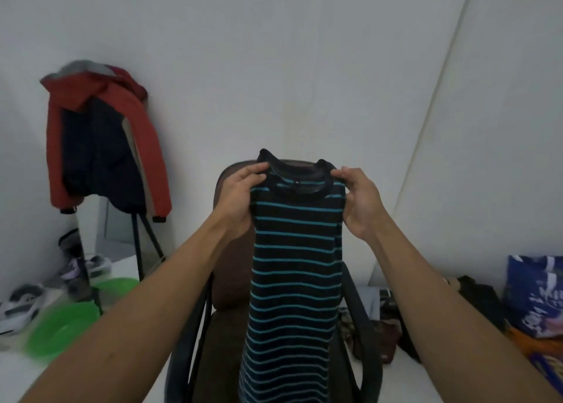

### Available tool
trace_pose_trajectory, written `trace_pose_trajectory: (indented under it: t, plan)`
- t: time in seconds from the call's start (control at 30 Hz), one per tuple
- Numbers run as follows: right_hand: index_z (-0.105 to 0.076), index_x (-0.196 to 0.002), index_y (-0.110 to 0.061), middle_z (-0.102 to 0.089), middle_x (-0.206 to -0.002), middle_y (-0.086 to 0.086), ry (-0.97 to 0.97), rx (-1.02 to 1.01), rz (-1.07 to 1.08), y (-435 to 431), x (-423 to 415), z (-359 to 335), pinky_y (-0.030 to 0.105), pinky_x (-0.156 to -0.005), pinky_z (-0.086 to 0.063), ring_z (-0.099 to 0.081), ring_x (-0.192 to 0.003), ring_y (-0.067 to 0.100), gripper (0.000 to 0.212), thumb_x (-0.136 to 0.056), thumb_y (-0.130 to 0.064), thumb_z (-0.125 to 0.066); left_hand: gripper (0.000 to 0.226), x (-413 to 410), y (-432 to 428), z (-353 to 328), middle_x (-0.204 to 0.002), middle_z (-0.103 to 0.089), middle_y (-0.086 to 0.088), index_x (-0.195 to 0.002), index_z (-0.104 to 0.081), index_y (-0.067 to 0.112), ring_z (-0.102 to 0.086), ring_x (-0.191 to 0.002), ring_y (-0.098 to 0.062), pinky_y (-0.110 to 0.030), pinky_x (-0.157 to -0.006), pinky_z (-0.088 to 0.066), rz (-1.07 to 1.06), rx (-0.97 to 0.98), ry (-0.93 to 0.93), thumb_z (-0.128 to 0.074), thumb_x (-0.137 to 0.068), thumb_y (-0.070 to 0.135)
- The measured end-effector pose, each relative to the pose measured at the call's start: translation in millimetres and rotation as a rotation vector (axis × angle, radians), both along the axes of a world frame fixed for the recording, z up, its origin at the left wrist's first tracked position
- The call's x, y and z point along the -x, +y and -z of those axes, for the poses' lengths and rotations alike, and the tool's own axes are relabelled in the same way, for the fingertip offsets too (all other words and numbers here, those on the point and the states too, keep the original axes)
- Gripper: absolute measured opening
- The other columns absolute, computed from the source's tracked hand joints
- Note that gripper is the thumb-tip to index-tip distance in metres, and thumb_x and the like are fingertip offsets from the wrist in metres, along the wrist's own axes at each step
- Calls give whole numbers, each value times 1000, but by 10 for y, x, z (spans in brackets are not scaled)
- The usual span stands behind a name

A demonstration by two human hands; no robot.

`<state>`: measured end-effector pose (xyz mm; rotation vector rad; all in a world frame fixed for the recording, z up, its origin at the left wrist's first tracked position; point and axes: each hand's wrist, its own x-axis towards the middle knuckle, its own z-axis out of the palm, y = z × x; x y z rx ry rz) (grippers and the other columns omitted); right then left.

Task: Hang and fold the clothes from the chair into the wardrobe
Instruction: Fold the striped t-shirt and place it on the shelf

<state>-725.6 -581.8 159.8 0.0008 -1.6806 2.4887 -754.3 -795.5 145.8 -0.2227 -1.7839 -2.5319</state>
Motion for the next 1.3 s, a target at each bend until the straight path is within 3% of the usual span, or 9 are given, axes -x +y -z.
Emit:
trace_pose_trajectory:
  t: [0.27,0.47,0.57,0.73,0.97,1.13,1.3]
  plan:
    - [-62,-83,-12,-64,-65,4,-256,86,-115,127,1067,911,25,-54,-52,-63,-60,19,28,-99,-32,-50,26,941,339,887,-99,-73,-11,-100,-73,12,-68,-92,-26,-37,-80,-55,-16,-18,-208,-47,-100,12]
    - [-63,-78,-13,-62,-66,5,-339,129,-212,82,1395,1373,29,-54,-52,-62,-58,21,36,-99,-38,-50,29,1187,304,1375,-109,-67,-20,-116,-66,1,-65,-98,-33,-46,-92,-52,-4,-36,-266,-48,-100,16]
    - [-63,-74,-13,-60,-68,7,-351,122,-227,22,1357,1537,30,-56,-52,-60,-60,22,38,-99,-40,-51,28,1122,320,1513,-98,-69,-17,-109,-67,1,-67,-89,-30,-42,-85,-55,26,-51,-301,-47,-100,17]
    - [-60,-76,-11,-62,-65,7,-408,66,-212,-84,974,1881,30,-54,-51,-62,-58,21,40,-101,-40,-49,29,788,225,1879,-92,-71,-16,-103,-68,5,-69,-81,-27,-37,-75,-56,83,-21,-396,-44,-102,20]
    - [-62,-77,-10,-66,-70,9,-654,-51,-102,-280,-83,2857,43,-71,-53,-66,-72,29,40,-101,-40,-50,37,-277,13,2894,-109,-69,-23,-121,-65,-2,-68,-97,-37,-45,-85,-56,84,-3,-720,-50,-99,25]
    - [-65,-83,-6,-73,-95,23,-907,-49,-74,-389,-849,3680,57,-87,-56,-71,-92,40,38,-101,-38,-52,29,-1114,-84,3535,-106,-72,-24,-113,-70,1,-71,-94,-41,-46,-76,-58,35,-53,-937,-57,-94,20]
    - [-69,-96,-2,-74,-101,20,-1024,-52,-66,-412,-1234,4293,49,-81,-58,-71,-96,38,33,-99,-31,-54,23,-1457,-175,4090,-105,-74,-20,-109,-72,6,-72,-94,-38,-44,-76,-58,-29,-7,-1069,-57,-95,14]
